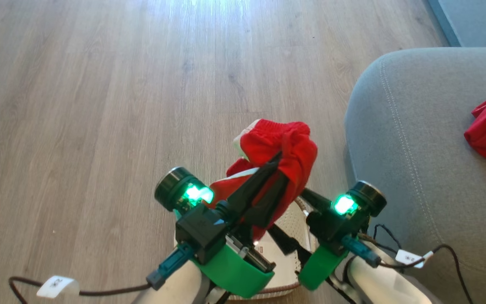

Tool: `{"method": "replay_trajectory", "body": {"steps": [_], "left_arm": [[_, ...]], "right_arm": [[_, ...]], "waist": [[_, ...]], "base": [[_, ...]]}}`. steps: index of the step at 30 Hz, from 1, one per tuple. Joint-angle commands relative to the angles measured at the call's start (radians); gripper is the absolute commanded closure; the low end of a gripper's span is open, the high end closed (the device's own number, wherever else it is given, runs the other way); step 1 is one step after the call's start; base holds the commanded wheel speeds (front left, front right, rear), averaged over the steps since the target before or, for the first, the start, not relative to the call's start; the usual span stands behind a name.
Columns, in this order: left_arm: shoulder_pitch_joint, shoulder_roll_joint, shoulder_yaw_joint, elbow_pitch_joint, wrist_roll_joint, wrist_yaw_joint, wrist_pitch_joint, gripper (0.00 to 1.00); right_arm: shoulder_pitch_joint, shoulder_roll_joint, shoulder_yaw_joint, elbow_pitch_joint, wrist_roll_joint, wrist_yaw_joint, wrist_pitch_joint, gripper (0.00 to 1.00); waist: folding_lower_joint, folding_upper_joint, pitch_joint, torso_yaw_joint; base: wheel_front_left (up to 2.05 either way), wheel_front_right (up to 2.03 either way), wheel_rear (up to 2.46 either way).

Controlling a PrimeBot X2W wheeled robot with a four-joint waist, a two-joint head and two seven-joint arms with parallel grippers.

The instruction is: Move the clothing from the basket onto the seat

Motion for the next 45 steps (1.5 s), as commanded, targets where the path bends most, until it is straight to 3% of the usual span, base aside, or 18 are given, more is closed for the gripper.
{"method": "replay_trajectory", "body": {"steps": [1, 3, 4, 5, 6, 21, 34, 35, 37, 38, 39, 45], "left_arm": [[-0.049, -0.001, 0.023, -0.031, -0.010, -0.003, -0.005, 1.00], [-0.045, -0.001, 0.017, -0.028, -0.012, -0.004, -0.005, 1.00], [-0.042, -0.001, 0.015, -0.026, -0.013, -0.004, -0.005, 1.00], [-0.040, -0.001, 0.013, -0.024, -0.013, -0.005, -0.005, 1.00], [-0.037, -0.001, 0.011, -0.022, -0.014, -0.006, -0.005, 1.00], [-0.005, -0.001, 0.020, -0.001, -0.017, -0.016, -0.005, 1.00], [0.007, -0.001, 0.008, 0.067, 0.034, -0.049, -0.005, 1.00], [0.006, -0.001, 0.007, 0.069, 0.040, -0.050, -0.005, 0.92], [0.005, -0.001, 0.006, 0.070, 0.048, -0.049, -0.005, 0.53], [0.005, -0.001, 0.009, 0.066, 0.050, -0.042, -0.005, 0.09], [0.006, -0.001, 0.010, 0.064, 0.049, -0.037, -0.005, 0.00], [0.003, -0.001, 0.014, 0.076, 0.052, -0.026, -0.005, 0.00]], "right_arm": [[-0.026, 0.031, -0.016, -0.025, 0.008, 0.000, -0.006, 0.00], [-0.018, 0.052, -0.037, -0.020, 0.025, 0.000, -0.006, 0.03], [-0.015, 0.060, -0.045, -0.018, 0.033, 0.000, -0.006, 0.53], [-0.012, 0.069, -0.053, -0.018, 0.045, 0.000, -0.006, 0.89], [-0.009, 0.077, -0.062, -0.019, 0.058, 0.000, -0.006, 1.00], [0.051, 0.140, -0.203, -0.089, 0.189, 0.000, -0.006, 1.00], [0.097, 0.152, -0.340, -0.204, 0.357, 0.000, -0.006, 1.00], [0.100, 0.152, -0.343, -0.207, 0.361, 0.000, -0.006, 1.00], [0.103, 0.152, -0.346, -0.209, 0.363, 0.000, -0.006, 1.00], [0.104, 0.152, -0.346, -0.209, 0.363, 0.000, -0.006, 1.00], [0.105, 0.152, -0.347, -0.209, 0.363, 0.000, -0.006, 1.00], [0.106, 0.152, -0.355, -0.220, 0.363, 0.000, -0.006, 1.00]], "waist": [[0.0000, 0.0000, -0.002, 0.005], [0.0000, 0.0000, -0.004, 0.010], [0.0000, 0.0000, -0.005, 0.013], [0.0000, 0.0000, -0.006, 0.016], [0.0000, 0.0000, -0.007, 0.018], [0.0000, 0.0000, -0.021, 0.039], [0.0000, 0.0000, -0.011, 0.032], [0.0000, 0.0000, -0.010, 0.032], [0.0000, 0.0000, -0.008, 0.031], [0.0000, 0.0000, -0.008, 0.030], [0.0000, 0.0000, -0.007, 0.029], [0.0000, 0.0000, -0.005, 0.029]], "base": [[0.00, 0.00, 0.00], [0.00, 0.00, 0.00], [0.00, 0.00, 0.00], [0.00, 0.00, 0.00], [0.00, 0.00, 0.00], [0.00, 0.00, 0.00], [0.00, 0.00, 0.00], [0.00, 0.00, 0.00], [0.00, 0.00, 0.00], [0.00, 0.00, 0.00], [0.00, 0.00, 0.00], [0.00, 0.00, 0.00]]}}
